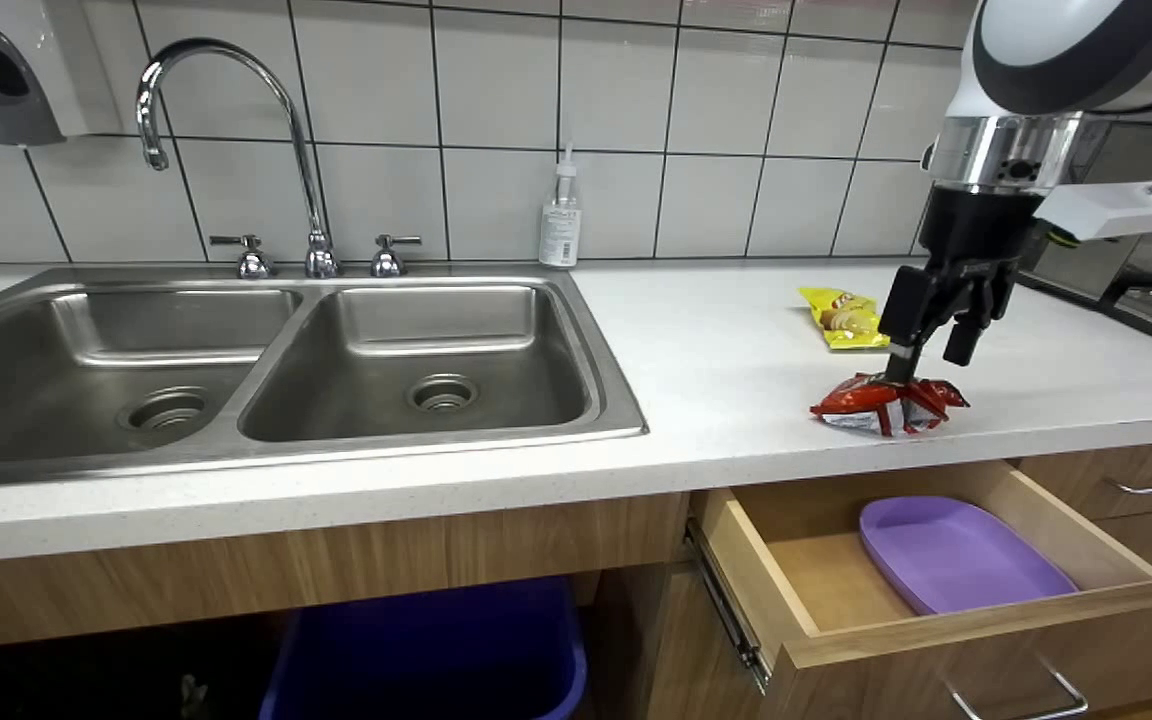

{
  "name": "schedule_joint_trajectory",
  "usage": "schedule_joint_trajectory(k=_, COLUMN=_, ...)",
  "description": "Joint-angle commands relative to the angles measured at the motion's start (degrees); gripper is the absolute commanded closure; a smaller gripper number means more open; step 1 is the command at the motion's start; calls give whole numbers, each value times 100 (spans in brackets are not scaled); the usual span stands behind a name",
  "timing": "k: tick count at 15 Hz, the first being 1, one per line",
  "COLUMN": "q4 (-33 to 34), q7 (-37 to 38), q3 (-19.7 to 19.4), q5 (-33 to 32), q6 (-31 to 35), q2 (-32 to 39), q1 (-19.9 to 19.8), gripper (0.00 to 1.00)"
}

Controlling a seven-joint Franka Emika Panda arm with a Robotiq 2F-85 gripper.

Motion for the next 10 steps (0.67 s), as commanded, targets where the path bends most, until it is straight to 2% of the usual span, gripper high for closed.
schedule_joint_trajectory(k=1, q4=297, q7=-186, q3=102, q5=116, q6=6, q2=204, q1=72, gripper=0)
schedule_joint_trajectory(k=10, q4=990, q7=-201, q3=324, q5=101, q6=-38, q2=886, q1=180, gripper=0)
